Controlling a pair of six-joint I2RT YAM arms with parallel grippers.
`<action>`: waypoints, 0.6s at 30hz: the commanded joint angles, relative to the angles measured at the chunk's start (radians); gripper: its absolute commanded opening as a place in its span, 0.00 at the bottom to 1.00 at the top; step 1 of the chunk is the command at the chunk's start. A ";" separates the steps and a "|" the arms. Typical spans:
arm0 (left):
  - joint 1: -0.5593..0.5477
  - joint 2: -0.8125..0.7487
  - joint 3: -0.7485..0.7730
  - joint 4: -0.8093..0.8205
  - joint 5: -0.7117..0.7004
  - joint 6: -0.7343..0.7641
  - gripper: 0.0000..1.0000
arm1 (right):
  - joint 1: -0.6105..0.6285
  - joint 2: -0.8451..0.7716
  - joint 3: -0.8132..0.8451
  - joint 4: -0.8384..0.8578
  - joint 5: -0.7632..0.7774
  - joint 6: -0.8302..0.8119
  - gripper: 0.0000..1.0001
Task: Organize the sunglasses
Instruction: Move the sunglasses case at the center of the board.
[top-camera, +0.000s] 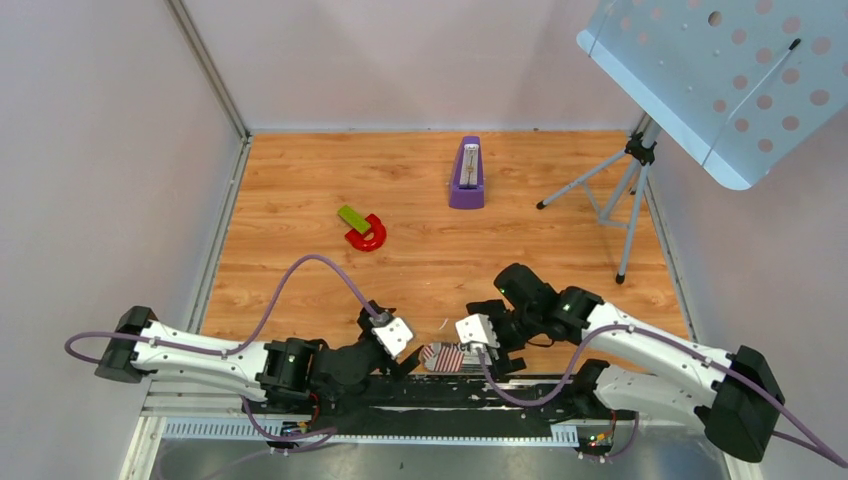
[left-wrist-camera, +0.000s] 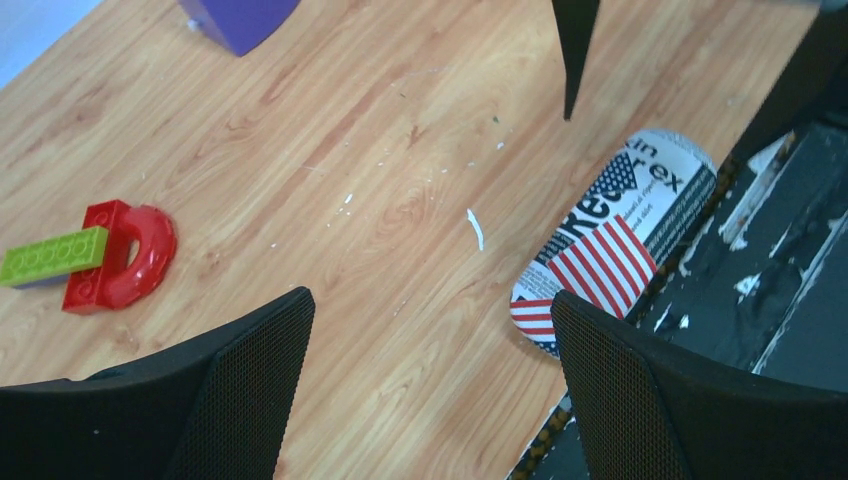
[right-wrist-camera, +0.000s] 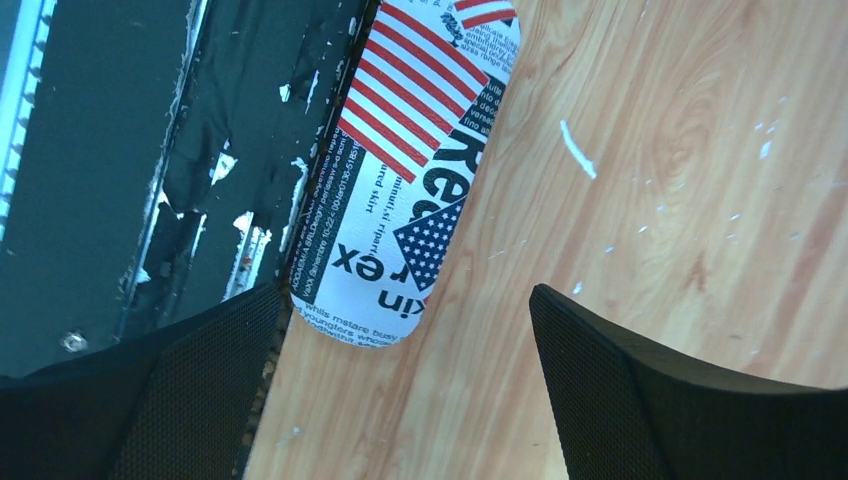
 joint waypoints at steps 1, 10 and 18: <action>0.006 -0.073 -0.023 0.033 -0.097 -0.081 0.92 | 0.027 0.056 0.012 0.047 0.043 0.213 1.00; 0.006 -0.151 -0.009 -0.006 -0.286 -0.075 0.93 | 0.176 0.176 -0.040 0.254 0.321 0.395 1.00; 0.007 -0.205 -0.034 0.003 -0.330 -0.047 0.93 | 0.231 0.265 -0.020 0.313 0.348 0.405 0.90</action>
